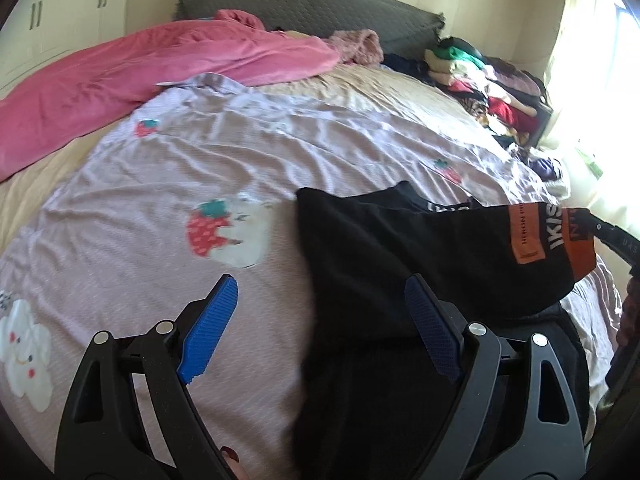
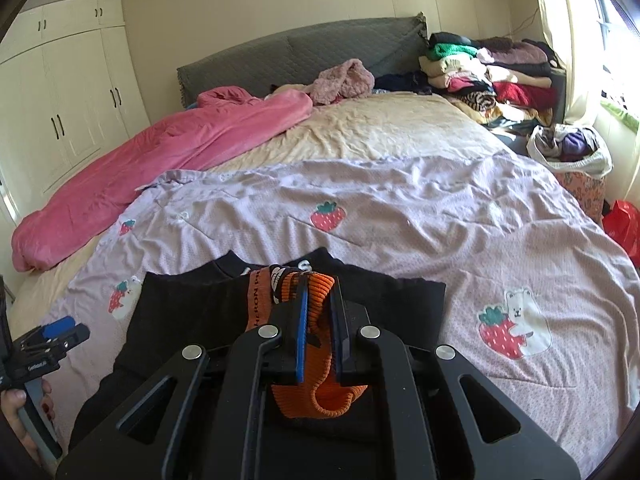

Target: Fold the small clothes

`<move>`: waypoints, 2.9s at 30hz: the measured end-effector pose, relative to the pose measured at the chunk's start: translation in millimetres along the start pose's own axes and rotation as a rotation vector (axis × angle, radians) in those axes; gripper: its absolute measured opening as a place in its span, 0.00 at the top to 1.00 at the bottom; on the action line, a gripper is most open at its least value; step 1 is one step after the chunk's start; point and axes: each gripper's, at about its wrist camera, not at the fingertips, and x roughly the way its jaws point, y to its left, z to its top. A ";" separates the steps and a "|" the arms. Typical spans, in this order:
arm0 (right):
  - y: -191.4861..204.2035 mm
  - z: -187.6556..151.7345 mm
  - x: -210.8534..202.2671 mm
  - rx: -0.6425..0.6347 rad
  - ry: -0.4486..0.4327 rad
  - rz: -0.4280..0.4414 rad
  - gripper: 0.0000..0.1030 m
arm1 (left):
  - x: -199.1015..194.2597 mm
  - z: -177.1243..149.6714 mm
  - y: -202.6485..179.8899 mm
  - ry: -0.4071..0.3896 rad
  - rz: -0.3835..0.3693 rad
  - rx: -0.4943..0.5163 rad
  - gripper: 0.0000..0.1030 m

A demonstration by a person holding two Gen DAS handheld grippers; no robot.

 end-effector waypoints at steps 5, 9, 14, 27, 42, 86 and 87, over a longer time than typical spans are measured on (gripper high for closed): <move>-7.7 -5.2 4.8 0.006 0.021 -0.007 0.92 | 28.1 12.5 -29.4 0.048 -0.039 0.032 0.31; -10.1 -5.8 6.6 -0.005 0.036 -0.020 0.92 | 50.8 15.7 -49.7 0.082 -0.128 0.036 0.31; -8.1 -5.2 9.9 -0.042 0.049 -0.059 0.92 | 91.2 1.2 -61.0 0.189 -0.111 0.086 0.32; -21.7 -39.2 23.7 -0.007 0.108 -0.180 0.79 | 81.4 -4.4 -38.6 0.151 -0.149 0.053 0.32; 35.7 -67.1 51.4 -0.127 0.215 -0.016 0.68 | 78.8 -22.3 -69.2 0.176 -0.072 0.272 0.32; 27.8 -86.5 20.2 -0.029 0.176 -0.023 0.20 | 42.3 -20.7 -53.1 0.135 -0.039 0.222 0.13; 27.5 -85.8 17.7 -0.029 0.172 -0.024 0.18 | 39.6 -20.3 -53.1 0.126 -0.034 0.224 0.12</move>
